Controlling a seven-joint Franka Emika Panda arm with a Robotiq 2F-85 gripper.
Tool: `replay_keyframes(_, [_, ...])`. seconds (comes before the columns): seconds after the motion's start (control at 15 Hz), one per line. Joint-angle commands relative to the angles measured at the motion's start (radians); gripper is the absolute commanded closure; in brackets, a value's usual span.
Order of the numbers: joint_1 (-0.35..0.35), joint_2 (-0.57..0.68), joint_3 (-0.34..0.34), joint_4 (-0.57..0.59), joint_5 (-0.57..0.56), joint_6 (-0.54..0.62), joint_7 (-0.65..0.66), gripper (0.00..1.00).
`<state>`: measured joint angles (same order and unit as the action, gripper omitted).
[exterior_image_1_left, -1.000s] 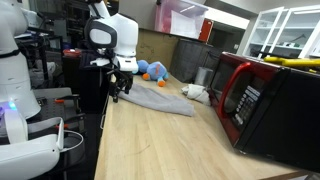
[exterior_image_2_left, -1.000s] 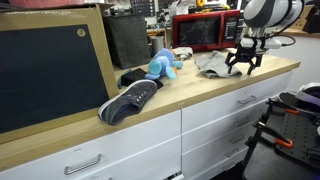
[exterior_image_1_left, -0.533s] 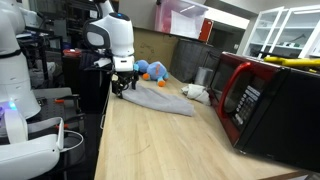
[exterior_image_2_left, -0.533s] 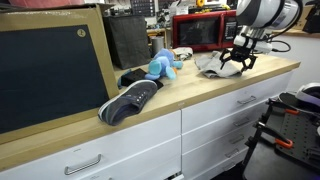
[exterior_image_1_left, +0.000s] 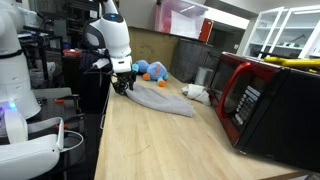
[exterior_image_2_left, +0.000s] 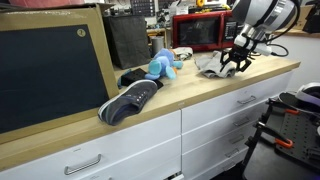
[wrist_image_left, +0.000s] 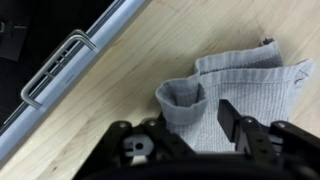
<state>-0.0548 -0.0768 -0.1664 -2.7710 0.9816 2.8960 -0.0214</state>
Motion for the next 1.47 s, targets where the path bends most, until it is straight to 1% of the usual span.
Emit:
replay_keyframes(0.0, [0.002, -0.001, -0.009, 0.004, 0.042, -0.021, -0.069, 0.80])
replay_keyframes(0.13, [-0.018, 0.004, -0.019, 0.006, -0.025, -0.077, -0.039, 0.95])
replay_keyframes(0.2, [-0.030, 0.006, -0.027, 0.010, -0.077, -0.124, -0.012, 0.99])
replay_keyframes(0.27, [-0.040, 0.007, -0.036, 0.018, -0.118, -0.164, 0.005, 1.00])
replay_keyframes(0.33, [-0.068, 0.008, -0.027, 0.037, -0.166, -0.213, 0.036, 1.00])
replay_keyframes(0.4, [-0.080, 0.016, -0.031, 0.059, -0.208, -0.261, 0.074, 0.99])
replay_keyframes(0.6, [-0.114, 0.055, -0.032, 0.138, -0.306, -0.402, 0.217, 0.98])
replay_keyframes(0.8, [-0.132, 0.093, -0.036, 0.233, -0.334, -0.518, 0.351, 0.98])
replay_keyframes(1.07, [-0.148, 0.173, -0.042, 0.376, -0.316, -0.624, 0.511, 0.98])
replay_keyframes(1.4, [-0.175, 0.271, -0.069, 0.536, -0.303, -0.750, 0.647, 0.98])
